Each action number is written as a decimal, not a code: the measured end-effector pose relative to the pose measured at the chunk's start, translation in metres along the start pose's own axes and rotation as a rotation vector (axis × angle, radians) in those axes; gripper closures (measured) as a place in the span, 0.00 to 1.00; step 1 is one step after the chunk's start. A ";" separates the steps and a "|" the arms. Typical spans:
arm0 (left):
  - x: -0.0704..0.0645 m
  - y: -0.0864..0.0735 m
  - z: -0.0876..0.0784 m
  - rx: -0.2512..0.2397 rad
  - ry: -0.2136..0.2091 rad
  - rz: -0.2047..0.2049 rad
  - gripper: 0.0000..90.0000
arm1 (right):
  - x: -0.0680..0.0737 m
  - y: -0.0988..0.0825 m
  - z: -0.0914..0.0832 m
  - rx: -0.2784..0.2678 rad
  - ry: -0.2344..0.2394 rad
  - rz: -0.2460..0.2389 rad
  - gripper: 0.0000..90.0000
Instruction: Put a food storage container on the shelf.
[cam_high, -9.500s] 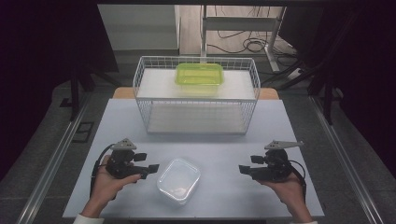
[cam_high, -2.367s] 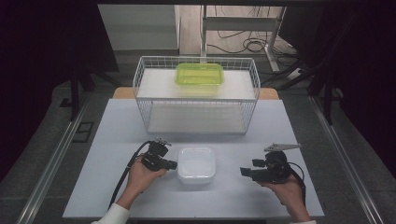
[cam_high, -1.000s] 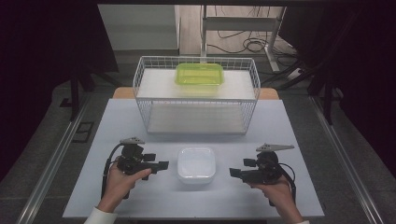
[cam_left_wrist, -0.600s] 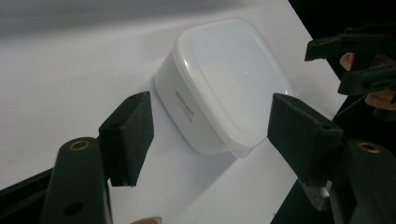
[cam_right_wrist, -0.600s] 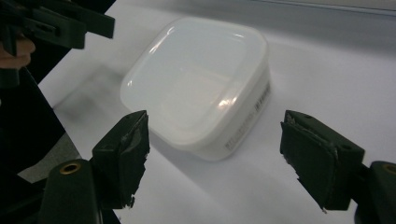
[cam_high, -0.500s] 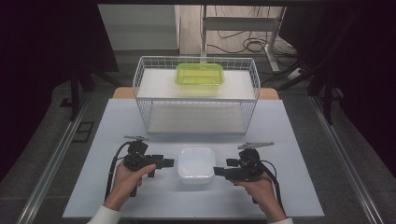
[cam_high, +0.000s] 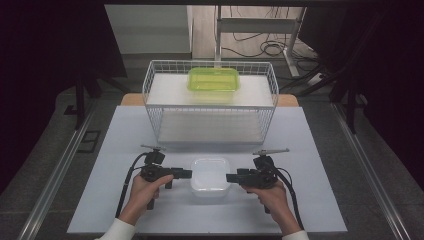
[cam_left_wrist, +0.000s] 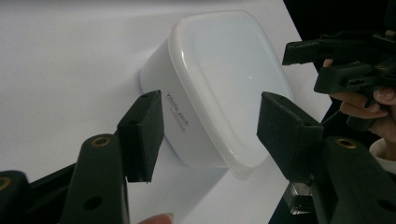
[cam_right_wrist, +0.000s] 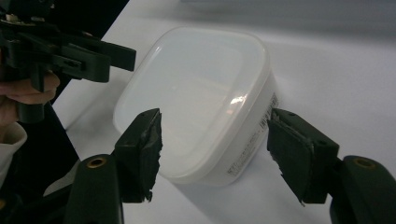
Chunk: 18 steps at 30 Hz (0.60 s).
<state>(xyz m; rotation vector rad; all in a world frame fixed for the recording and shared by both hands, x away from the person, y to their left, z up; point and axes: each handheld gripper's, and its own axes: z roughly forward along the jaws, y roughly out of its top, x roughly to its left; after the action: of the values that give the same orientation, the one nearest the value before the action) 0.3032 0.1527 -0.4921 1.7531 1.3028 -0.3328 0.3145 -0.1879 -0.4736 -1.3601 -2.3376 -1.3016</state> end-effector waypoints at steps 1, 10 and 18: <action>0.000 0.000 0.001 -0.004 -0.002 -0.011 0.46 | 0.000 0.000 0.001 0.001 0.004 0.002 0.40; 0.009 0.000 0.004 0.008 -0.046 -0.032 0.52 | -0.011 -0.001 0.013 0.003 0.048 0.078 0.49; 0.013 -0.001 0.009 0.023 -0.069 -0.054 0.62 | -0.018 -0.001 0.016 -0.003 0.080 0.118 0.58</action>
<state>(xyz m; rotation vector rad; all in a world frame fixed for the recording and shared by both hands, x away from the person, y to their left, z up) 0.3101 0.1538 -0.5066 1.7130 1.3030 -0.4358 0.3285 -0.1883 -0.4929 -1.3961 -2.1699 -1.3002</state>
